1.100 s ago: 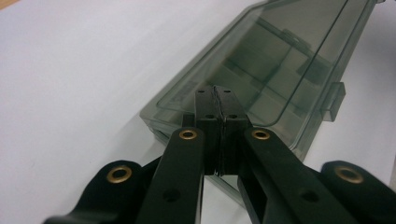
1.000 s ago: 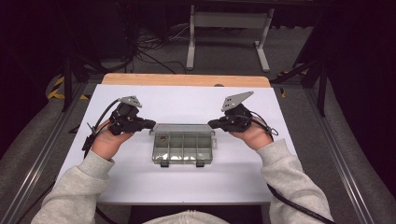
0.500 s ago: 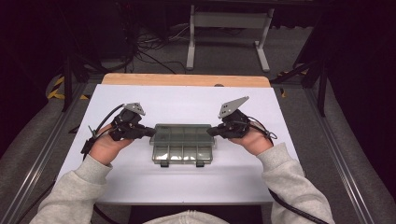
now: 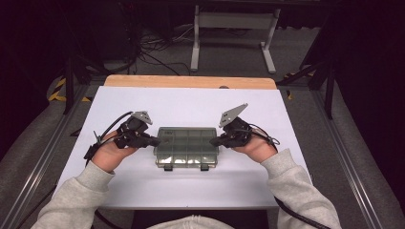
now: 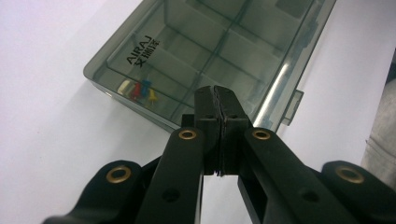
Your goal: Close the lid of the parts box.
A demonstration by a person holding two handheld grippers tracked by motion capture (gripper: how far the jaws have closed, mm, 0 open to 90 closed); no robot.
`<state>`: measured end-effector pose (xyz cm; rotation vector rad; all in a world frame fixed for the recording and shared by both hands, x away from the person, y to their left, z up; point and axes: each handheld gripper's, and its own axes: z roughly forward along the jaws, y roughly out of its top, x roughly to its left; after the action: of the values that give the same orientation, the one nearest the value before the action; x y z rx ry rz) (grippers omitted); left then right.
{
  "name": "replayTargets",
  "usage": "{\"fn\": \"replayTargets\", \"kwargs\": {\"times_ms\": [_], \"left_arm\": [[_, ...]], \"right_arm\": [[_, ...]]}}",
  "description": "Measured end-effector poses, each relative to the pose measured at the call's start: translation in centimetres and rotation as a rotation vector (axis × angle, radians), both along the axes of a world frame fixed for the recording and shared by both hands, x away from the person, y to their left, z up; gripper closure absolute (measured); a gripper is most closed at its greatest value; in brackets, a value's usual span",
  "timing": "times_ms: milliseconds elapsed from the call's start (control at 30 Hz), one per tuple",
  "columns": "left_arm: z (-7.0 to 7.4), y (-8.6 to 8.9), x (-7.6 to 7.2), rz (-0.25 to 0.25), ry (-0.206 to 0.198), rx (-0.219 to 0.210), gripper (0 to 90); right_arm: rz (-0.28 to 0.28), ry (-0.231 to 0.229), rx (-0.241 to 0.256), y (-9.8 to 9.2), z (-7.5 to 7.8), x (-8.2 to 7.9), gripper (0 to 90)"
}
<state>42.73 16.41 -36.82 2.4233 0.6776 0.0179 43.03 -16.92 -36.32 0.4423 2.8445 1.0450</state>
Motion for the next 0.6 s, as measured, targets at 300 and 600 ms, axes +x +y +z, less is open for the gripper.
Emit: {"fn": "replayTargets", "kwargs": {"times_ms": [300,600], "left_arm": [[-0.8,-0.5,-0.4,-0.02,0.02,0.023,88.8],[-1.3,-0.6,-0.4,-0.029,0.041,0.024,88.7]], "right_arm": [[0.013,0.026,-0.019,0.4,-0.9,-0.3,90.0],[0.017,0.038,-0.032,0.6,-1.6,-0.4,90.0]]}}
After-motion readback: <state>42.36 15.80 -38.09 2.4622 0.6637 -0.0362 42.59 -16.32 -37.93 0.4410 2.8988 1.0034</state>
